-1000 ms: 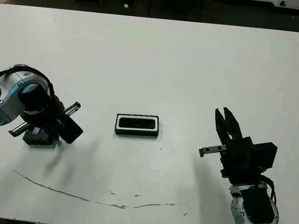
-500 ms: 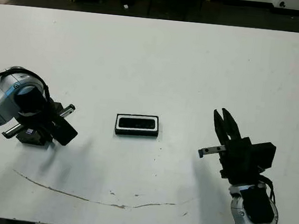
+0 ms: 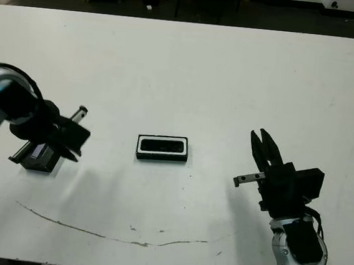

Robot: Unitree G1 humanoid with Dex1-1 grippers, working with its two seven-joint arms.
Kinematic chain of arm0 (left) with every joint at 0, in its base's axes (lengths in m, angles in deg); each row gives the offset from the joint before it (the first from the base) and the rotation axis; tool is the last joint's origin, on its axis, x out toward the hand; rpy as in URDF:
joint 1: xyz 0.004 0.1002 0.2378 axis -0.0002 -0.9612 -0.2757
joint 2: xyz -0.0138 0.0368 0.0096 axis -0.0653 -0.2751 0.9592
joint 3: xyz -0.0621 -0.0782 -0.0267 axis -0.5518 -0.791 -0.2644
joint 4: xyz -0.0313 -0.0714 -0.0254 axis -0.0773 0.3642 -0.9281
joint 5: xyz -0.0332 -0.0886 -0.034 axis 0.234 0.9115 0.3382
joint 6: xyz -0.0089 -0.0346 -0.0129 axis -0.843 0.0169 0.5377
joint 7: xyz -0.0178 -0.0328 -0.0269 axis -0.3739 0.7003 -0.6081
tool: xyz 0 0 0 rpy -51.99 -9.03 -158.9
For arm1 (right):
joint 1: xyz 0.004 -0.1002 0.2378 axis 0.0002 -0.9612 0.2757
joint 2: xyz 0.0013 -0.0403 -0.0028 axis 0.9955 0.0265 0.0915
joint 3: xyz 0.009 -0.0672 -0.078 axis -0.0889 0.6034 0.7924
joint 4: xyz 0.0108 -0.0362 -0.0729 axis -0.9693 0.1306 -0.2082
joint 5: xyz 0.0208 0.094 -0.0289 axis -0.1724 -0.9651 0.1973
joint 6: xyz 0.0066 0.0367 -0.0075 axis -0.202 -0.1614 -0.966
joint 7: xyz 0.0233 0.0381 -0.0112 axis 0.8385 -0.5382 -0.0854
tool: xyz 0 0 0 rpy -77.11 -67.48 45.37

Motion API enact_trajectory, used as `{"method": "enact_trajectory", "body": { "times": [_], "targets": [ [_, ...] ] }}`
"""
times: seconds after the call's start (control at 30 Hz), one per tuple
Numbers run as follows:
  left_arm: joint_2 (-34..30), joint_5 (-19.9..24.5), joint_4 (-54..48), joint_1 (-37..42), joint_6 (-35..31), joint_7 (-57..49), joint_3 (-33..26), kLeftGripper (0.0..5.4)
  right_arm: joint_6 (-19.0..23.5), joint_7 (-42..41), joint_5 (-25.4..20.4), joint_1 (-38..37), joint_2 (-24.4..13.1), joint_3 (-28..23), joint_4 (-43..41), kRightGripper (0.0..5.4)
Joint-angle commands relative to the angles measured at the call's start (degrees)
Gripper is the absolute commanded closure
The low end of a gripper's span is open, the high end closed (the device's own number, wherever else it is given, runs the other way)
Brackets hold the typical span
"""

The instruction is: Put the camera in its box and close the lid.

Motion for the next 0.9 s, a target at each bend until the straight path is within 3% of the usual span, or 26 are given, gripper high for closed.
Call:
{"method": "enact_trajectory", "body": {
  "times": [0.03,0.2,0.3,0.43,0.6,0.67,0.77,0.9],
  "targets": [
    [-0.6,5.8,-5.8,-3.4,-6.5,-2.8,-6.7,5.4,1.7,0.5,0.3,-0.4,-0.5,0.0,0.2,5.38],
    [2.3,15.0,-15.6,-14.7,-14.3,-15.0,-22.2,5.4,3.3,0.9,0.3,-0.5,-0.4,0.1,-0.6,5.38],
    [11.0,21.3,-21.4,-25.4,-19.6,-27.2,-32.7,5.4,4.4,1.6,0.4,-0.8,-0.2,0.4,-1.6,5.38],
    [23.3,23.9,-26.6,-38.2,-16.7,-42.6,-40.4,5.4,4.4,2.1,0.5,-1.0,0.3,0.7,-1.2,5.38],
    [34.4,20.6,-33.4,-52.1,-13.8,-59.4,-41.6,5.4,3.3,1.7,-0.1,-0.9,0.4,0.6,-0.1,5.38],
    [39.3,17.3,-35.5,-56.8,-10.6,-66.2,-40.3,5.31,3.8,1.4,-0.8,-0.8,0.4,0.4,0.1,5.39],
    [44.4,13.9,-36.7,-61.3,-6.2,-73.1,-37.5,4.8,5.8,2.2,-0.7,-0.9,0.3,0.6,-1.0,5.4],
    [45.7,13.2,-35.6,-64.7,-1.4,-74.6,-35.1,3.83,3.9,0.6,-1.9,-0.5,0.2,0.6,0.7,5.4]
  ]
}}
